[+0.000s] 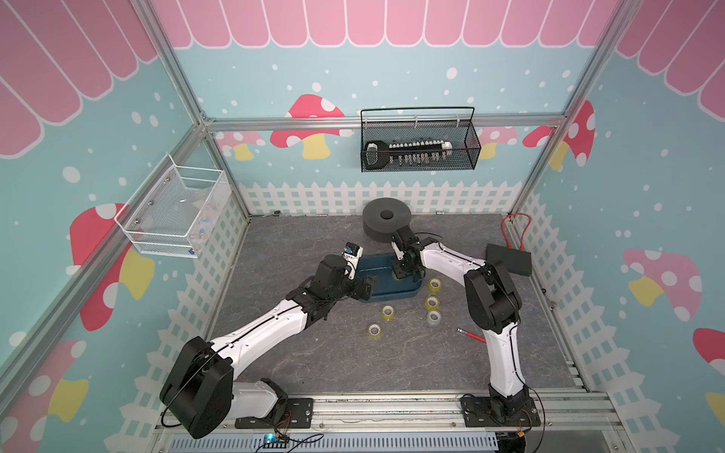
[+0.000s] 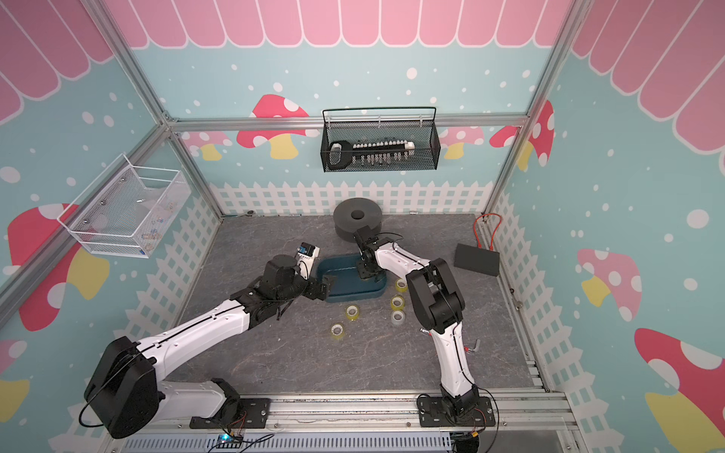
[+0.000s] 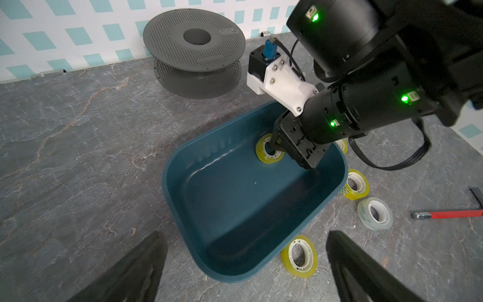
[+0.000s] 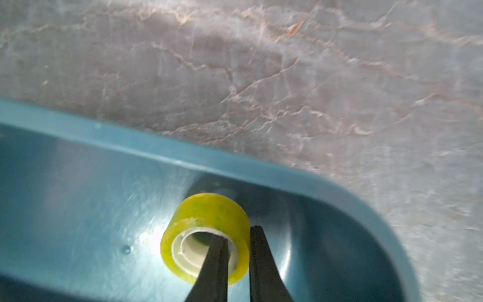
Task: Put the transparent tape into the storage box
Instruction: Place the tape in the storage box.
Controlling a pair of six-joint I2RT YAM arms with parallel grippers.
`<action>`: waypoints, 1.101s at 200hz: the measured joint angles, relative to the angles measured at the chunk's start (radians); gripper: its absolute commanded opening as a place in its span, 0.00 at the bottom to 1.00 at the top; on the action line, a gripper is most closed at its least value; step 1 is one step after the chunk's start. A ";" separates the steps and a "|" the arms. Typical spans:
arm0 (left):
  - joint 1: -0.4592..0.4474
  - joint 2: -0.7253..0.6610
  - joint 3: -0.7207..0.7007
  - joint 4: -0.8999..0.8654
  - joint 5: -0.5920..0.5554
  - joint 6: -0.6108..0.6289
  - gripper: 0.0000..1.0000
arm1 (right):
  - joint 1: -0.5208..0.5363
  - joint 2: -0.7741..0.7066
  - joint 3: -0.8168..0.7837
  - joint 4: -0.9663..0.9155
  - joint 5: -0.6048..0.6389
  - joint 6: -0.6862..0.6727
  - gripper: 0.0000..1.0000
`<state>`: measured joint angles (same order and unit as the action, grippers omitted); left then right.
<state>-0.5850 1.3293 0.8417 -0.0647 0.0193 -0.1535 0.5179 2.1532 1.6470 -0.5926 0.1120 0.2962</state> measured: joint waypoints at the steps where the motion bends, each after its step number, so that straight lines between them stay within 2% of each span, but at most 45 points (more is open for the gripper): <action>1: 0.000 0.000 0.000 0.000 0.000 0.000 0.99 | 0.000 0.000 0.000 0.000 0.002 0.000 0.02; 46: 0.000 0.000 0.000 -0.002 0.004 0.000 0.99 | 0.000 0.017 0.019 0.002 0.020 0.000 0.10; 70: 0.000 0.001 0.000 -0.002 0.004 0.000 0.99 | 0.000 0.019 0.021 0.002 0.019 -0.003 0.31; 95: 0.000 0.003 0.000 -0.003 0.004 0.000 0.99 | 0.000 0.020 0.021 -0.005 0.022 0.001 0.41; 184: 0.000 0.003 0.000 -0.002 0.004 0.000 0.99 | 0.000 0.004 0.074 -0.026 0.023 0.000 0.39; 220: 0.000 0.003 0.000 -0.001 0.001 0.000 0.99 | -0.001 -0.100 0.110 -0.061 0.029 0.000 0.37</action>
<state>-0.5850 1.3323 0.8417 -0.0658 0.0200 -0.1535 0.5171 2.0533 1.7569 -0.6537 0.1406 0.2966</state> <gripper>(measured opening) 0.990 0.375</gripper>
